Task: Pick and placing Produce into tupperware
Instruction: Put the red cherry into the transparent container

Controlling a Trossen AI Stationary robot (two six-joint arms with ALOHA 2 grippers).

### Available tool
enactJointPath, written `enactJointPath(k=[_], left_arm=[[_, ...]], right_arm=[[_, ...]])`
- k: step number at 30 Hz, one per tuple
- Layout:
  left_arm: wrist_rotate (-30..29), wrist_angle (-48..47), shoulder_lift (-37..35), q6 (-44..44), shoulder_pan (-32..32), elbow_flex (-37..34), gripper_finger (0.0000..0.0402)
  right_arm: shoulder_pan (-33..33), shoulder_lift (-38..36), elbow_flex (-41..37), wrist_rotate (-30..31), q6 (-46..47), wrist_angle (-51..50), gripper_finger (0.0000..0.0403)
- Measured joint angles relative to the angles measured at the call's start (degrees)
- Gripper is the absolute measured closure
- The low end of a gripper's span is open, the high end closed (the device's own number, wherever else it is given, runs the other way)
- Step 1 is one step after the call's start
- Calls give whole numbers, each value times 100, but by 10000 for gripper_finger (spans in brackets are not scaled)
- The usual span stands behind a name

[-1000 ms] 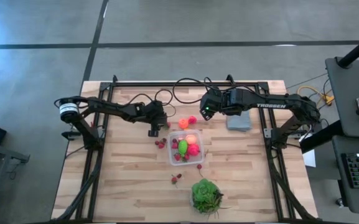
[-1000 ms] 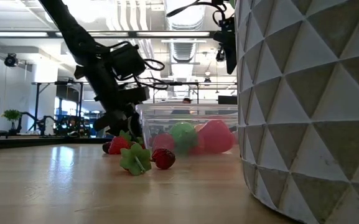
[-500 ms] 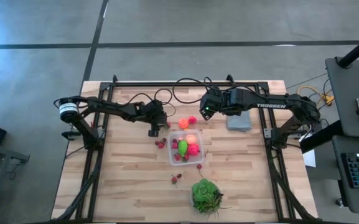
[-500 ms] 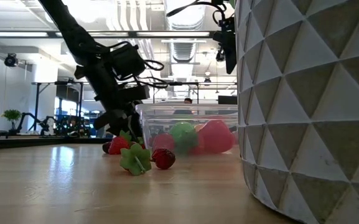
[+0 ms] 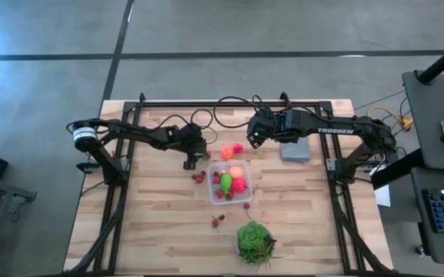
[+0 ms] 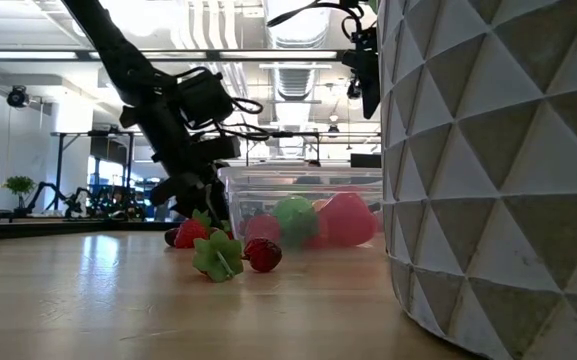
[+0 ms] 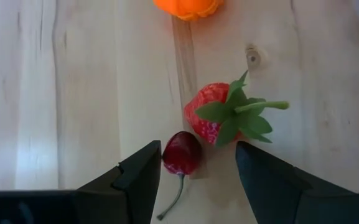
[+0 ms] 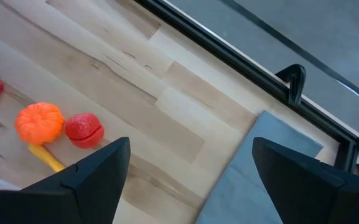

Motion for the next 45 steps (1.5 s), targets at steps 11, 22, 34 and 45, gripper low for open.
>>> enactJointPath(k=[11,22,34,45], left_arm=[[273,2,0,-420,356,0,208],[595,-3,0,-704,361,2,208],[712,-5,2,-1004,424,2,208],[753,-5,2,-1004,426,2,210]], right_arm=[[0,0,-4,1,-24,2,75],[0,2,-97,1,-14,53,76],[0,2,-199,-2,-2,147,76],[1,2,-227,-4,-7,191,76]])
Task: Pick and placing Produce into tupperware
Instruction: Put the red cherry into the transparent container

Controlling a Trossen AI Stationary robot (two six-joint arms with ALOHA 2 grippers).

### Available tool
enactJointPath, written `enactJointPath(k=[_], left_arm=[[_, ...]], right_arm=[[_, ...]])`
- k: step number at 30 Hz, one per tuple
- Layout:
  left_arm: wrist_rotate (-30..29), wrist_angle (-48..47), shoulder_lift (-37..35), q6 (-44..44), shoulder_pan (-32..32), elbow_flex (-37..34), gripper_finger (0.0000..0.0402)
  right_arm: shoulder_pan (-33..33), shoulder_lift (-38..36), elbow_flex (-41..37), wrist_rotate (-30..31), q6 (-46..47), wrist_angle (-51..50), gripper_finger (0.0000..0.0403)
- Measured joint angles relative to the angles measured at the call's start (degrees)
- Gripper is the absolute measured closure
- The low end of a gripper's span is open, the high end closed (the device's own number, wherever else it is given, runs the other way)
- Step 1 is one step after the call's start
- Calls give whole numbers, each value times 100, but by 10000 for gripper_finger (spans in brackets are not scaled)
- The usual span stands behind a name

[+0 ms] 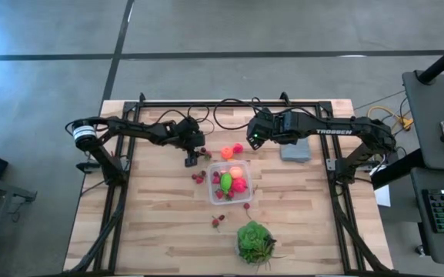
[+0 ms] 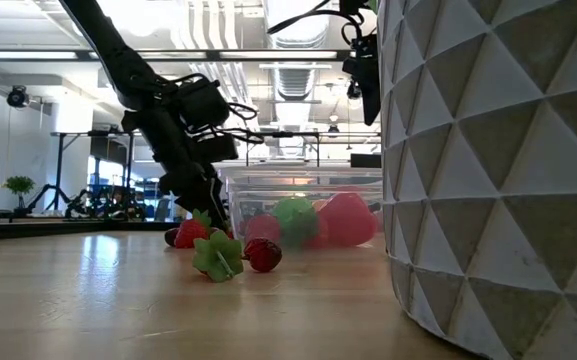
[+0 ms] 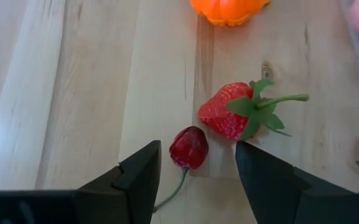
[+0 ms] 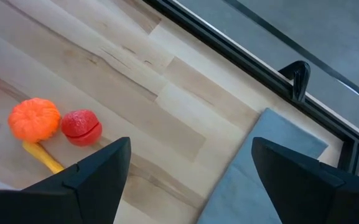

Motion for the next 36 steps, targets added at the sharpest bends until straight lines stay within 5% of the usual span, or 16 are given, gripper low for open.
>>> enactJointPath(k=[10,36], left_arm=[[-53,176,0,18,0,1,265],[-245,297,2,2,-9,-39,268]], right_arm=[[1,0,-31,-2,-17,19,76],[-1,0,-53,4,-61,36,76]])
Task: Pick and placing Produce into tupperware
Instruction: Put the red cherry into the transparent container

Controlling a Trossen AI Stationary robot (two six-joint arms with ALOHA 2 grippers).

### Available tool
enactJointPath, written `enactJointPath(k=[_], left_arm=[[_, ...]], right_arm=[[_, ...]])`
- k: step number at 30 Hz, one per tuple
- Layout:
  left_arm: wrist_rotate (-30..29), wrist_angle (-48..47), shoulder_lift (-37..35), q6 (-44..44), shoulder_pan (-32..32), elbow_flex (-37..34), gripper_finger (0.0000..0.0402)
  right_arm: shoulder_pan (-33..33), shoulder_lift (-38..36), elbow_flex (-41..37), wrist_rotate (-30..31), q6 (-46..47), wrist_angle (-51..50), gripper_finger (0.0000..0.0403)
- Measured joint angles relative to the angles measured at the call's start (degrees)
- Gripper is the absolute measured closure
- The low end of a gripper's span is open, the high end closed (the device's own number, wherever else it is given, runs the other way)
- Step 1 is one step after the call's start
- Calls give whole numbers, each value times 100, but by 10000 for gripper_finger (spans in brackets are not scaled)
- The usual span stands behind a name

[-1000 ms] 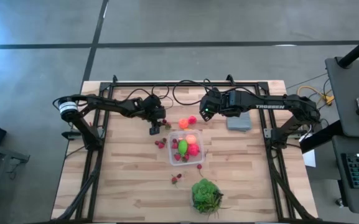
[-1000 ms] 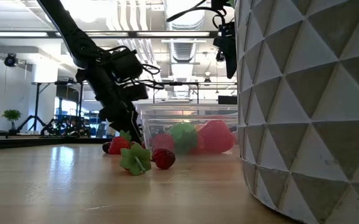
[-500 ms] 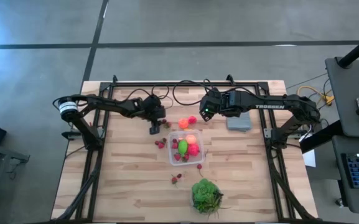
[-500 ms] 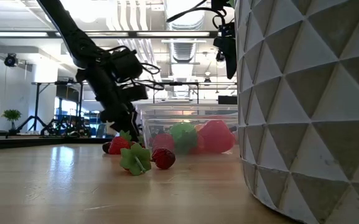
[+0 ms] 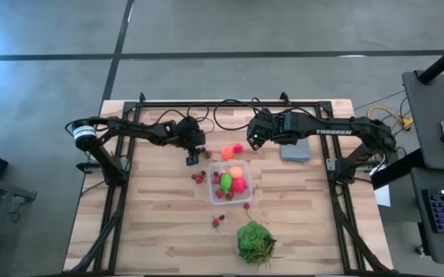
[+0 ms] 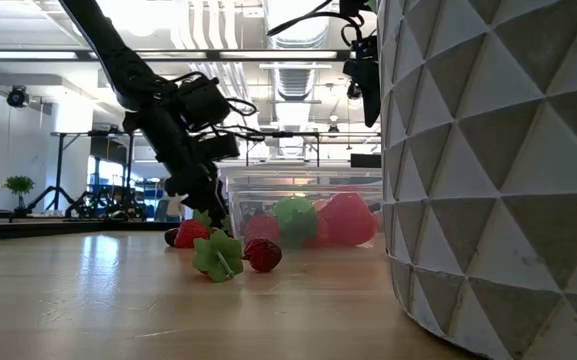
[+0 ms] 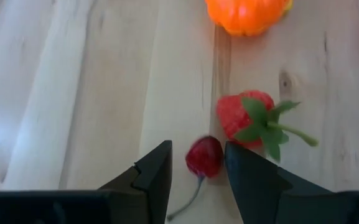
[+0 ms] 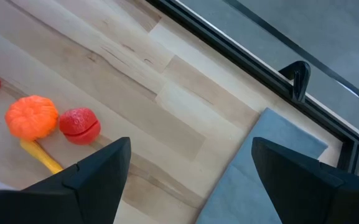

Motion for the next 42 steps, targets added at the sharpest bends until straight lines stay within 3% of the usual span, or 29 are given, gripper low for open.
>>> enactJointPath(k=[31,42], left_arm=[[-94,111,182,-435,-7,83,268],[-127,-278,186,-433,-11,55,268]], right_arm=[[2,0,-65,-13,22,-6,76],[2,0,-74,-11,-1,-6,76]])
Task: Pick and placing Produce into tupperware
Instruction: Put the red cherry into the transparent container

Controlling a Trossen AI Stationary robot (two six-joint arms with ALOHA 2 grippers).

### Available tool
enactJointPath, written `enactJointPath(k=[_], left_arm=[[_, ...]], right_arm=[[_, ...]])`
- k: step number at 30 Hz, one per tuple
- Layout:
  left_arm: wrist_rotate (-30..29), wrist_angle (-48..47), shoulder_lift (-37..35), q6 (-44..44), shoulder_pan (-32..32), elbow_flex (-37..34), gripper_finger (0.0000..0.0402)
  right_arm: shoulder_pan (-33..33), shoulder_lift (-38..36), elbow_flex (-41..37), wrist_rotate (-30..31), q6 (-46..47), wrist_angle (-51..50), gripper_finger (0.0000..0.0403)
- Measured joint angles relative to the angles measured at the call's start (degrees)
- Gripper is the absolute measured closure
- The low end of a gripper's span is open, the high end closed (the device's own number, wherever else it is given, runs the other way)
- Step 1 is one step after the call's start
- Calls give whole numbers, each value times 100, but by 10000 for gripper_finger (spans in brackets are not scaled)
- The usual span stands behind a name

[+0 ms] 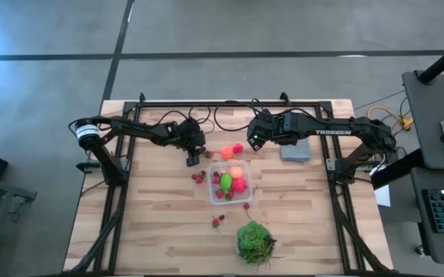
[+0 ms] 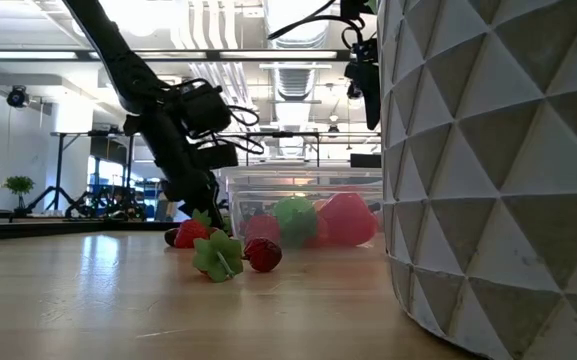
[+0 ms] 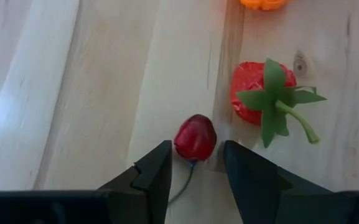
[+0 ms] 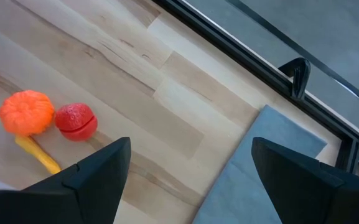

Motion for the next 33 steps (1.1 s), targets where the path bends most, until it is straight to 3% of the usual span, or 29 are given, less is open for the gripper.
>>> enactJointPath(k=[10,19,33], left_arm=[[-9,51,0,16,0,7,272],[-22,95,2,13,0,21,328],[-302,42,-73,9,0,371,332]], right_arm=[[0,0,0,0,1,2,76],[0,0,0,0,1,4,76],[0,0,0,2,1,6,76]])
